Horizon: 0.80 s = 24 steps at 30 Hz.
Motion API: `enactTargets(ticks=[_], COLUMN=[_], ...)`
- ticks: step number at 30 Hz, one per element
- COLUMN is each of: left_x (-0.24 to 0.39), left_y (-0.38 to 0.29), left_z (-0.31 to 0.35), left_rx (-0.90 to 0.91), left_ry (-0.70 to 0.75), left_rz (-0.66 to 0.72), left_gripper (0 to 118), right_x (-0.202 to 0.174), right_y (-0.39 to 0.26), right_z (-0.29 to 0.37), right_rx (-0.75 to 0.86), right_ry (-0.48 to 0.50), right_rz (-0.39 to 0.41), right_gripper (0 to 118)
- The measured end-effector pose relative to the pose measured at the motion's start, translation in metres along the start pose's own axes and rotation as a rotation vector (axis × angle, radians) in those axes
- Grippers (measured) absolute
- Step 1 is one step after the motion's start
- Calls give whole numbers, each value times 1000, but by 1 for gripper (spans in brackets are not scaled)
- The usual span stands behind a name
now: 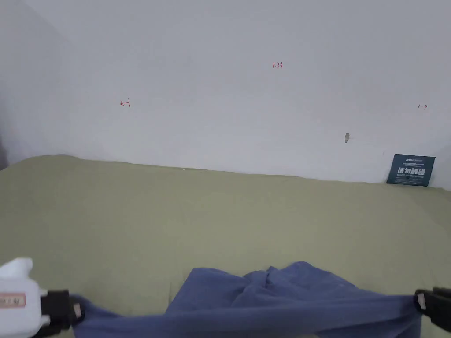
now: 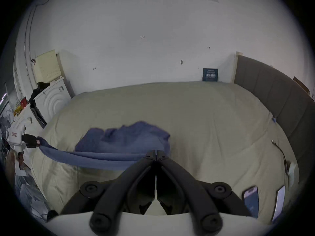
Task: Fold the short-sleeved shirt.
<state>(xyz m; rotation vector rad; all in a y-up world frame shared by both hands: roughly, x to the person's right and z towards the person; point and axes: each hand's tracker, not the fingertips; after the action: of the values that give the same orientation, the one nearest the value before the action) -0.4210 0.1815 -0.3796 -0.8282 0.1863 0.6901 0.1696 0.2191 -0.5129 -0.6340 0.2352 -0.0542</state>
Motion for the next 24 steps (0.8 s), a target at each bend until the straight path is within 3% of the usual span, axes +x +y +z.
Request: enactTargets(ticks=[7, 13, 18, 24], left_x=[-50, -69, -82, -80], left_y=[-76, -113, -142, -159], left_z=[15, 19, 26, 29], left_rx=[-17, -74, -94, -104], left_ry=[15, 62, 90, 105], left_rz=[91, 107, 149, 118], left_gripper=[4, 4, 4, 6], right_x=[10, 18, 20, 18], right_y=[-81, -138, -170, -178], right_z=[28, 37, 50, 55], right_rx=[-99, -191, -217, -228], right_ry=[-6, -13, -22, -39], right_rz=[-34, -154, -208, -173], right_gripper=[0, 0, 0, 0])
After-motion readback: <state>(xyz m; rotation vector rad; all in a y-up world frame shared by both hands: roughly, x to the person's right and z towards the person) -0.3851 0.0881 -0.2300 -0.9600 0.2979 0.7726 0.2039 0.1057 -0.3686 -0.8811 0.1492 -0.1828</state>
